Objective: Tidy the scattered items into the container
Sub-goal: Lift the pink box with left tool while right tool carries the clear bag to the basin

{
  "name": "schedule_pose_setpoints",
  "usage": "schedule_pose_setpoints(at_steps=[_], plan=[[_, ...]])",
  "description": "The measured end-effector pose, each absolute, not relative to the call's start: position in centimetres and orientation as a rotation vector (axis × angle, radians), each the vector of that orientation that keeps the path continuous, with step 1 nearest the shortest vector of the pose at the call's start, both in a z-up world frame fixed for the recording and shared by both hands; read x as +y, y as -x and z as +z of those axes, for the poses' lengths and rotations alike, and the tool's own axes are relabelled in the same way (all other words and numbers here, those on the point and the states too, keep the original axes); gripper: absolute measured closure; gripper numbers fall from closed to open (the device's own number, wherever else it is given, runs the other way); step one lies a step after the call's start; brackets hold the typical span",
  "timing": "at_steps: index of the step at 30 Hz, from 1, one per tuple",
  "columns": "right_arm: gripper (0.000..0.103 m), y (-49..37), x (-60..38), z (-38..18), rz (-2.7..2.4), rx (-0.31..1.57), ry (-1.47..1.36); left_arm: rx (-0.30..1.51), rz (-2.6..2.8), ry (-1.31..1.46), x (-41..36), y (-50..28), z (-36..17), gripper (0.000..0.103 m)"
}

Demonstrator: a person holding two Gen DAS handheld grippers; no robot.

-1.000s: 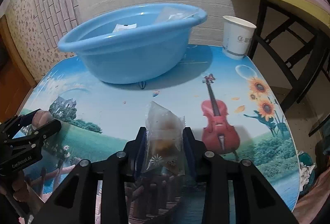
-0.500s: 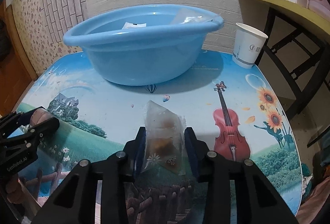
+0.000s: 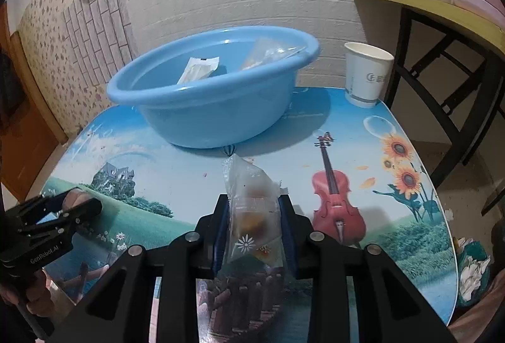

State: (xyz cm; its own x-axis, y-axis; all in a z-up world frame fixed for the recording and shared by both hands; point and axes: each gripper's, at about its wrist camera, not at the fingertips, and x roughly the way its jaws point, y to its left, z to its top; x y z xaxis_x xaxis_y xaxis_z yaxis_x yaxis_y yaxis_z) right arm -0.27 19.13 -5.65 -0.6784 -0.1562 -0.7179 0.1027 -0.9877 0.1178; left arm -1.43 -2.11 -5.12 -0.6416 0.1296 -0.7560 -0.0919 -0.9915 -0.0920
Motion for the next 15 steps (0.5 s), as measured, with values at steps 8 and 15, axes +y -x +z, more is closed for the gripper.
schedule_pose_setpoints(at_steps=[8,15], plan=[[0.072,-0.2,19.3,-5.1,-2.753,-0.12,-1.175,-0.069,2.762,1.233,-2.0,0.9,-4.1,0.056],[0.072,-0.5,19.6,-5.1,-2.749,-0.142,-1.181,-0.068,2.765,1.218,-1.8,0.6,-3.5,0.056]])
